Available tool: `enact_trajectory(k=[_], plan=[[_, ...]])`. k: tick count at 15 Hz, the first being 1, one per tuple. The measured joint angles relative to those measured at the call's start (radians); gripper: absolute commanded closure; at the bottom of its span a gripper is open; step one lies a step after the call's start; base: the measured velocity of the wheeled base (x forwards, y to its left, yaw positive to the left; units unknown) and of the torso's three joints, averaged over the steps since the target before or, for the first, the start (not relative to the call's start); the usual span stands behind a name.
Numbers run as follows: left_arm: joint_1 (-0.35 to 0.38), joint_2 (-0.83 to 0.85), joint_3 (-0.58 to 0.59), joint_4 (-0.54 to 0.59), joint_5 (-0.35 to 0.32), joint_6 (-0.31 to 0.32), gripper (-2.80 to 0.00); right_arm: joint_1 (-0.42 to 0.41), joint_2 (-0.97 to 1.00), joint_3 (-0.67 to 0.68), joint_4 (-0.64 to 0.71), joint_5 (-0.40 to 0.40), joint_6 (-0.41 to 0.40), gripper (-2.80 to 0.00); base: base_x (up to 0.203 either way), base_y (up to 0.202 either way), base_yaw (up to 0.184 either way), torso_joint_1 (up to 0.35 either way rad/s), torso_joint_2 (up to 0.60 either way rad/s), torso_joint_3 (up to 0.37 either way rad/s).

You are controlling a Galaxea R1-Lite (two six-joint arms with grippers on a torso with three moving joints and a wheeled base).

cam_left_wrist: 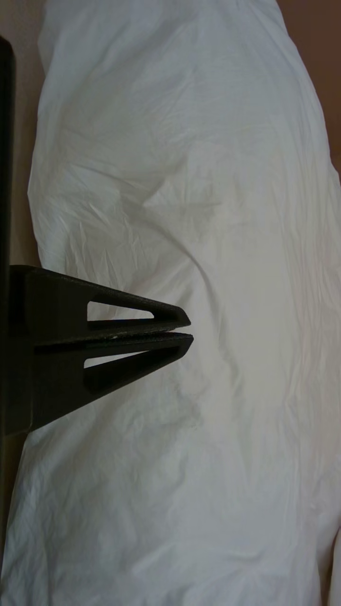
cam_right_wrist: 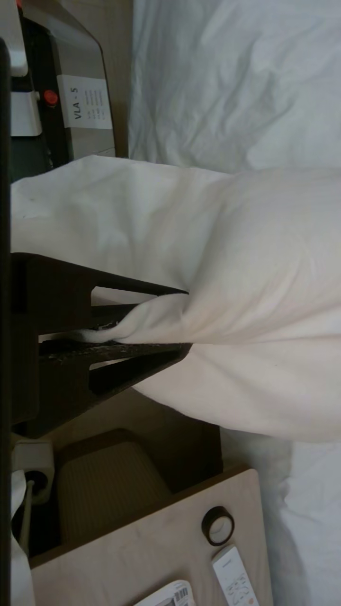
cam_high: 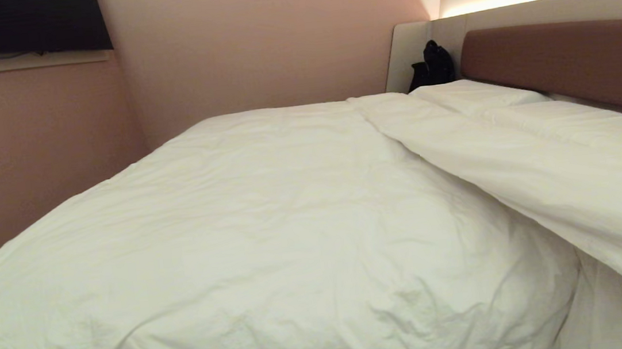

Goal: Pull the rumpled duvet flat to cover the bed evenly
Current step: Flatten the corners of the folded blanket

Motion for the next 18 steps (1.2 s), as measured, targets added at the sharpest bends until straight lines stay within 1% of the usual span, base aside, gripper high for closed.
enact_trajectory(k=[3, 10, 11, 18], plan=[[0.000, 0.000, 0.000, 0.000, 0.000, 0.000, 0.00, 0.000, -0.024, 0.026, -0.001, 0.001, 0.003, 0.00, 0.000, 0.000, 0.000, 0.000, 0.00, 0.000], [0.000, 0.000, 0.000, 0.000, 0.000, 0.000, 0.00, 0.003, -0.035, 0.032, -0.003, 0.003, 0.004, 0.00, 0.000, 0.000, 0.000, 0.000, 0.00, 0.000], [0.000, 0.000, 0.000, 0.000, 0.000, 0.000, 0.00, 0.003, -0.035, 0.033, -0.006, 0.003, 0.004, -2.80, 0.000, 0.000, 0.000, 0.000, 0.00, 0.000], [0.000, 0.000, 0.000, 0.000, 0.000, 0.000, 0.00, 0.004, -0.034, 0.026, -0.008, 0.005, 0.004, -2.80, 0.000, 0.000, 0.000, 0.000, 0.00, 0.000]])
